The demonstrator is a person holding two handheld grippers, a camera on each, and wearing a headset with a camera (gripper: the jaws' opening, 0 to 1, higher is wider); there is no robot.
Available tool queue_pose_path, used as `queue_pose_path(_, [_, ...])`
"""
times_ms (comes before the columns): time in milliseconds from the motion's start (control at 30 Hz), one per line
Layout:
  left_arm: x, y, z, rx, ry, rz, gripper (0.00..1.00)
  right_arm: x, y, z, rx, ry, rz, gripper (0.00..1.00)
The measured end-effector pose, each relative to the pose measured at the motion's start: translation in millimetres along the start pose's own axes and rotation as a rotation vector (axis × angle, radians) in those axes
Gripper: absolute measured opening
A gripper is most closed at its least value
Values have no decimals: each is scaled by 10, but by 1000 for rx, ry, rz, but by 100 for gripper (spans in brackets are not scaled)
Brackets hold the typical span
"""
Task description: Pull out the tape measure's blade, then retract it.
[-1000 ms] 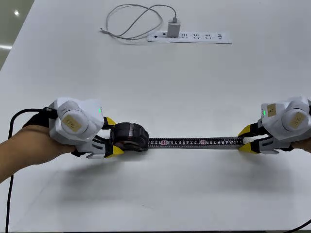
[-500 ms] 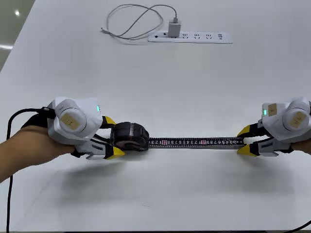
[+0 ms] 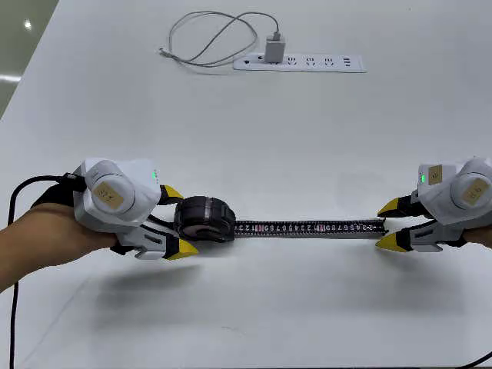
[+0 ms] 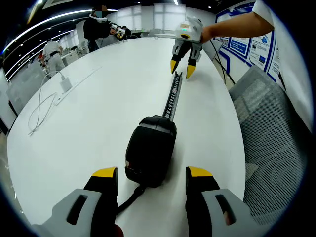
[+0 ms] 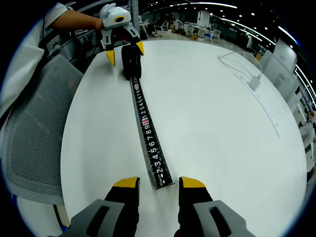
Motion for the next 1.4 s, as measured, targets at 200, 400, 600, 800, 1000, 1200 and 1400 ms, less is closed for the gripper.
queue_pose_path(200, [-10, -4, 6, 13, -1, 15, 59, 30, 13, 34, -13, -23, -17, 31])
queue_pose_path(400, [-22, -41, 38, 20, -18, 42, 63, 48, 32, 58, -28, -42, -39, 34])
queue_pose_path(600, [-64, -41, 79, 37, -34, 81, 66, 78, 78, 57, -29, -63, -64, 35])
queue_pose_path(800, [-71, -53, 99, 44, -40, 88, 66, 81, 85, 62, -39, -72, -72, 36])
queue_pose_path(1000, [-50, -43, 199, 72, -81, 129, 67, 130, 104, 141, -68, -138, -130, 39])
queue_pose_path(1200, [-98, -69, 341, 102, -116, 169, 69, 161, 172, 235, -91, -205, -203, 45])
queue_pose_path(1400, [-195, -100, 457, 140, -141, 214, 73, 150, 262, 293, -127, -238, -250, 53])
Point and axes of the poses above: the centre of the closed fingertips' face, and the gripper's own axes: z roughly backward along the fingers, y roughly to its left, x roughly out of its top, the point moved 6 cm from there along z, roughly backward along the fingers, and after that the axes turned 4 degrees about y, right-handed, at the moved point
